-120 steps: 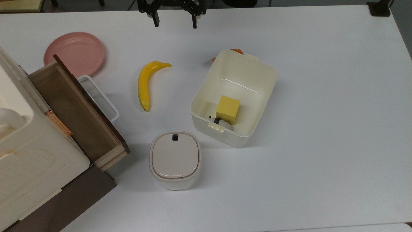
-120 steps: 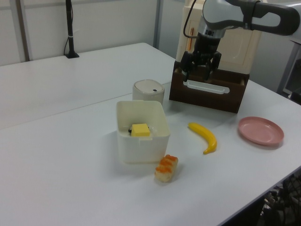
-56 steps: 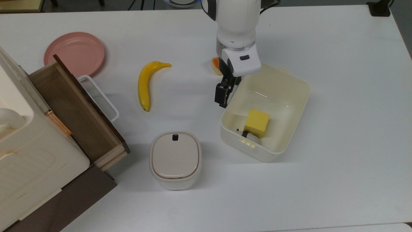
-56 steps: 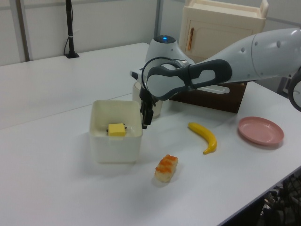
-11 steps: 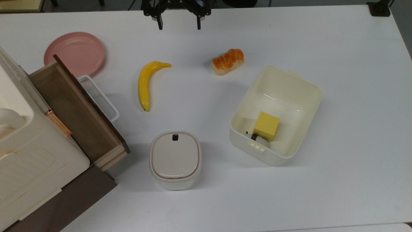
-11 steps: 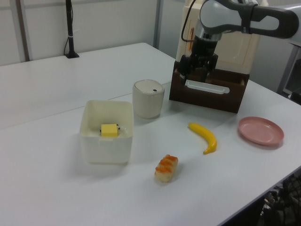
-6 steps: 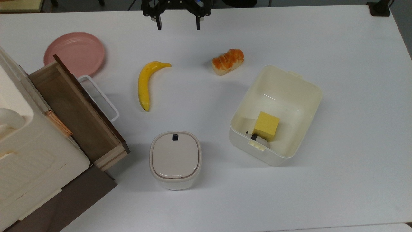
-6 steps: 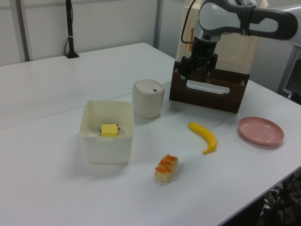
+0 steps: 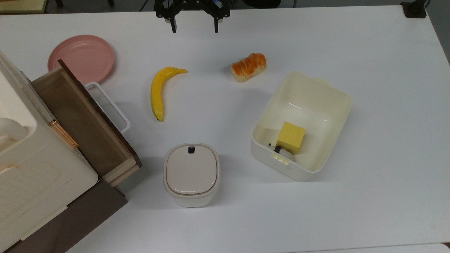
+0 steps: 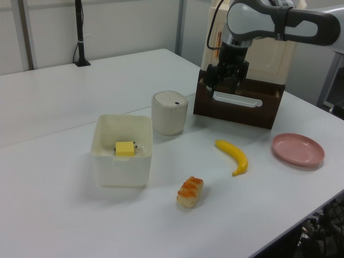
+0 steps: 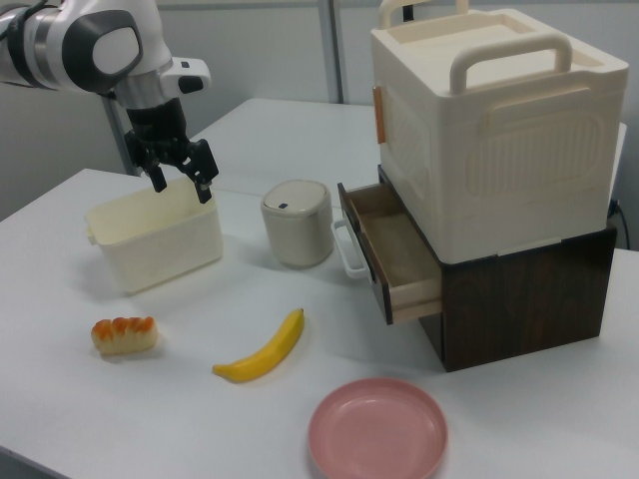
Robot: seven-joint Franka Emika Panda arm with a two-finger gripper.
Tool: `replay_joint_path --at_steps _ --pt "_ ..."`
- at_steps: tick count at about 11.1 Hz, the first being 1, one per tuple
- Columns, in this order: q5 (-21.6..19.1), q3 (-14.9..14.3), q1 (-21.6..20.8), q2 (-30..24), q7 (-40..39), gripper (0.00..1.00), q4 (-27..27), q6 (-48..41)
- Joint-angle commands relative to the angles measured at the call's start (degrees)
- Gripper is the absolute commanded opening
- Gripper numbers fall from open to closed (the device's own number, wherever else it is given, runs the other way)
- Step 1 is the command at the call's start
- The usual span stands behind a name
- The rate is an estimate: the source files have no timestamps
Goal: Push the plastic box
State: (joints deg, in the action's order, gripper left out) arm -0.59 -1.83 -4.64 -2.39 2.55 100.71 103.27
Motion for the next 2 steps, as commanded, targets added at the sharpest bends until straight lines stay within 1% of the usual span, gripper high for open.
replay_joint_path --at_steps 1,2 --pt "0.9 -0.7 -0.9 -0.3 -1.1 1.0 0.5 1.2" --pt "0.9 -0.7 -0.9 -0.4 -1.1 1.0 0.5 1.2"
